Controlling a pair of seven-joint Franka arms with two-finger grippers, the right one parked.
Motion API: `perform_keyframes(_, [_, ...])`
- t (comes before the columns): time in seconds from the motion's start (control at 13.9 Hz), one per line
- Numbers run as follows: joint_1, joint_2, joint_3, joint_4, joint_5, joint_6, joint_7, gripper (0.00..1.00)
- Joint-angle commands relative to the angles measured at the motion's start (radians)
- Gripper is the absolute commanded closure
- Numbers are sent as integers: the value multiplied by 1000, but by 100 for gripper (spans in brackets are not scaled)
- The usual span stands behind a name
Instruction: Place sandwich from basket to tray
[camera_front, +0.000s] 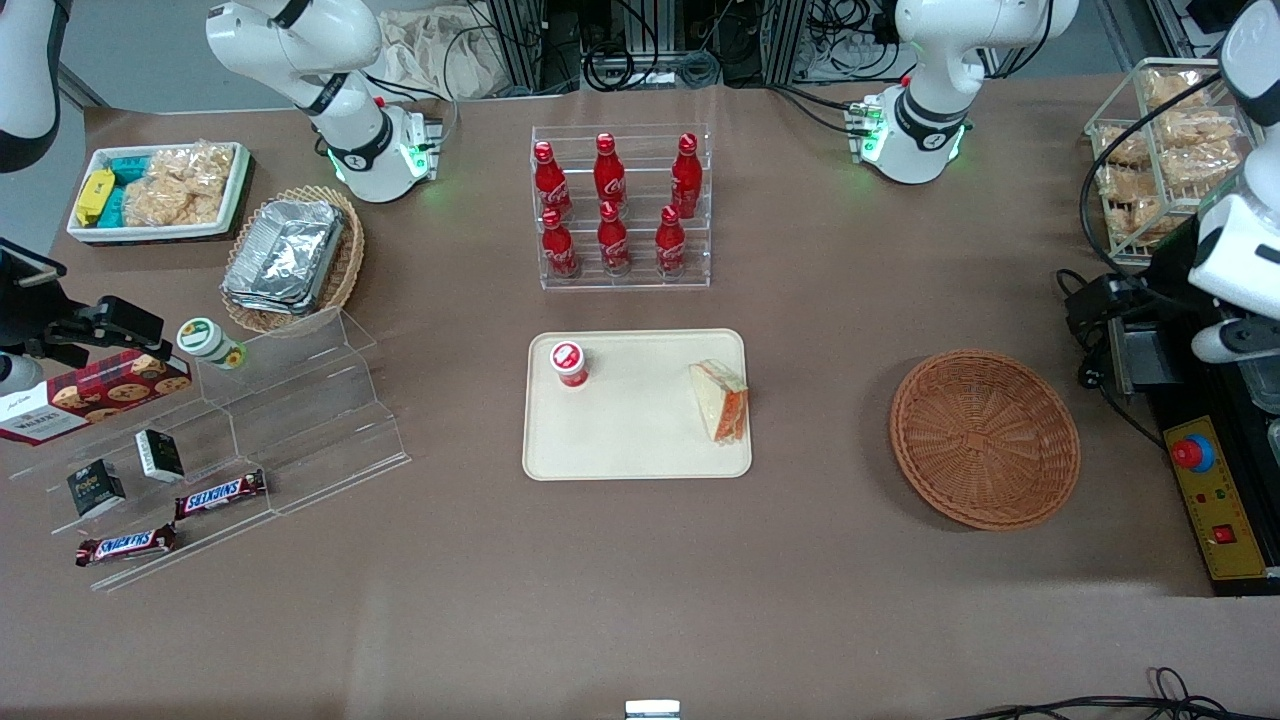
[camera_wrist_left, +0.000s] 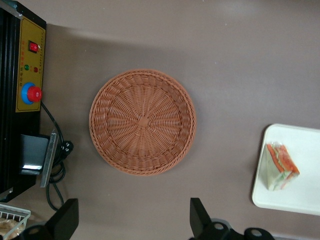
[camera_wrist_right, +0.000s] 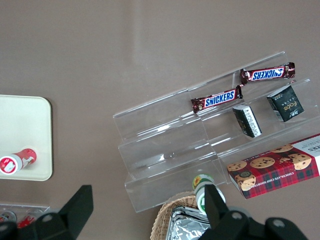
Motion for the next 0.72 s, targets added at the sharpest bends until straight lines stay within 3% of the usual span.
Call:
perform_keyframes(0.0, [-29,-121,43,-138,-19,37,39,0])
perform_keyframes(0.29, [-30,-241,71,-304,-17,131,38,0])
perform_keyframes(0.65, [-46,-194,69,-241,1,111,27,0])
